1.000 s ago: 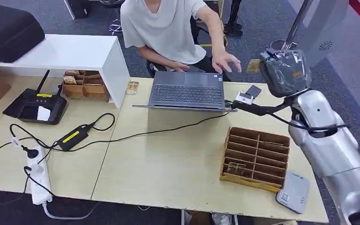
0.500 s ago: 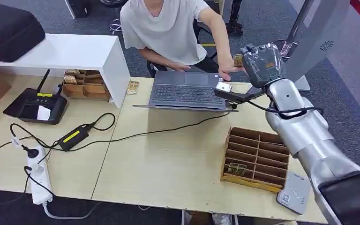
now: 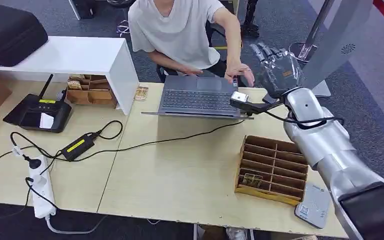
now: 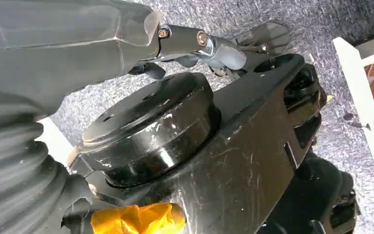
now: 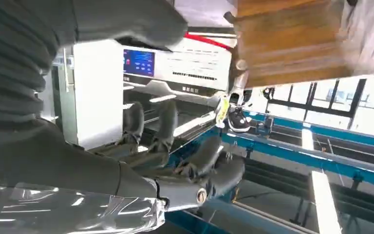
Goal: Pass the card to the sensor for recognition and then transmit it.
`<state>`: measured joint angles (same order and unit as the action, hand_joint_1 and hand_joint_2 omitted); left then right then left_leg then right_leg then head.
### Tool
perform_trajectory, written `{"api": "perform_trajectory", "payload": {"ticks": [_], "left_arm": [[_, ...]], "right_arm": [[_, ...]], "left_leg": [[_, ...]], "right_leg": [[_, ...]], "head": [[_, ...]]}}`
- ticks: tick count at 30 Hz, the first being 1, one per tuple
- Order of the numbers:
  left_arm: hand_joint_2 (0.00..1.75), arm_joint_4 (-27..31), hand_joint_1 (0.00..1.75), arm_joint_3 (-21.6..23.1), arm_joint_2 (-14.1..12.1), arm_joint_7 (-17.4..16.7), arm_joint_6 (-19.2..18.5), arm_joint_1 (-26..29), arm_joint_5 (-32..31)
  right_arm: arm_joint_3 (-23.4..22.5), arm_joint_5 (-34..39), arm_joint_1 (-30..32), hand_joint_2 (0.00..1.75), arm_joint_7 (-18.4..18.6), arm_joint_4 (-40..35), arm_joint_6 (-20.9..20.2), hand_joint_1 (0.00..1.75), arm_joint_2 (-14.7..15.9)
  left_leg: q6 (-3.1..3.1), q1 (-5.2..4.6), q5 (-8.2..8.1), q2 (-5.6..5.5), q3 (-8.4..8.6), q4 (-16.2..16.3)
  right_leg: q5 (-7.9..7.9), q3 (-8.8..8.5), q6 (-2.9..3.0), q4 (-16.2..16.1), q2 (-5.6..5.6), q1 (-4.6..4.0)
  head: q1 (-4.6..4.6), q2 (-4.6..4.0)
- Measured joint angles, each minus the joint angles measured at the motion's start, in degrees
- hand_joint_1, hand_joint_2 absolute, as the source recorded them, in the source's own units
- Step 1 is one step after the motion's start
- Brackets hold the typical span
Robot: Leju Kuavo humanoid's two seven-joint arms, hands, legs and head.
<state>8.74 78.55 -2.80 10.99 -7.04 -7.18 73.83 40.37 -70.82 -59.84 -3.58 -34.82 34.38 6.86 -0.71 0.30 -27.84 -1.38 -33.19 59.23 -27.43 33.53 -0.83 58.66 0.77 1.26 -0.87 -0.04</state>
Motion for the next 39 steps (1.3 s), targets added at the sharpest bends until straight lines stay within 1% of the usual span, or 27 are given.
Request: {"api": "perform_trajectory", "payload": {"ticks": [20,23,28,30,33,36,39], "left_arm": [[1.75,0.00,0.00,0.00,-0.02,0.00,-0.02,0.00,0.09],[1.75,0.00,0.00,0.02,-0.02,0.00,0.00,0.02,0.39],[1.75,0.00,0.00,0.02,-0.04,0.00,0.00,0.15,0.96],[1.75,0.00,0.00,0.00,-0.11,0.06,-0.02,0.39,1.09],[1.75,0.00,0.00,0.00,-0.31,0.39,-0.07,0.77,1.64],[1.75,0.00,0.00,0.00,-0.61,0.39,-0.20,1.32,2.08],[1.75,0.00,0.00,0.00,-0.74,0.52,-0.37,1.45,2.21]], "right_arm": [[0.00,-0.11,0.24,1.75,-0.11,0.79,0.20,0.00,0.00],[0.00,-0.63,0.24,1.75,0.31,1.20,0.15,0.00,0.24],[-0.02,-0.94,0.23,1.75,0.48,2.34,0.17,0.00,2.21],[-0.02,-1.22,0.23,1.75,0.07,2.95,0.24,0.00,3.38],[-0.04,-2.05,0.13,1.75,0.50,3.89,0.17,0.00,5.47],[-0.57,-1.09,-0.76,1.75,-0.74,4.85,0.20,0.00,8.00],[-1.03,-0.59,-2.10,1.75,-1.57,5.35,0.15,0.00,9.64]], "left_leg": [[0.00,0.00,0.00,0.00,0.00,0.00],[0.00,0.00,0.00,0.00,0.00,0.00],[0.00,0.00,0.00,-0.12,-0.01,0.02],[0.00,-0.01,0.00,-0.12,-0.02,0.02],[0.01,-0.03,-0.01,-0.12,-0.01,0.03],[0.02,-0.04,-0.01,-0.15,-0.05,0.03],[0.02,-0.04,-0.01,-0.14,-0.04,0.03]], "right_leg": [[0.00,0.00,0.00,0.00,0.00,0.00],[0.00,0.02,0.00,0.00,0.00,0.00],[0.00,0.00,0.00,-0.01,-0.11,0.00],[0.00,-0.01,0.00,-0.02,-0.11,0.01],[0.00,0.00,-0.01,-0.04,-0.11,0.02],[0.00,0.00,-0.01,-0.04,-0.15,0.03],[0.00,0.00,-0.01,-0.04,-0.13,0.03]], "head": [[0.00,0.00],[0.00,0.00],[-0.02,0.00],[0.00,0.00],[0.00,0.00],[0.00,0.00],[0.00,0.00]]}}
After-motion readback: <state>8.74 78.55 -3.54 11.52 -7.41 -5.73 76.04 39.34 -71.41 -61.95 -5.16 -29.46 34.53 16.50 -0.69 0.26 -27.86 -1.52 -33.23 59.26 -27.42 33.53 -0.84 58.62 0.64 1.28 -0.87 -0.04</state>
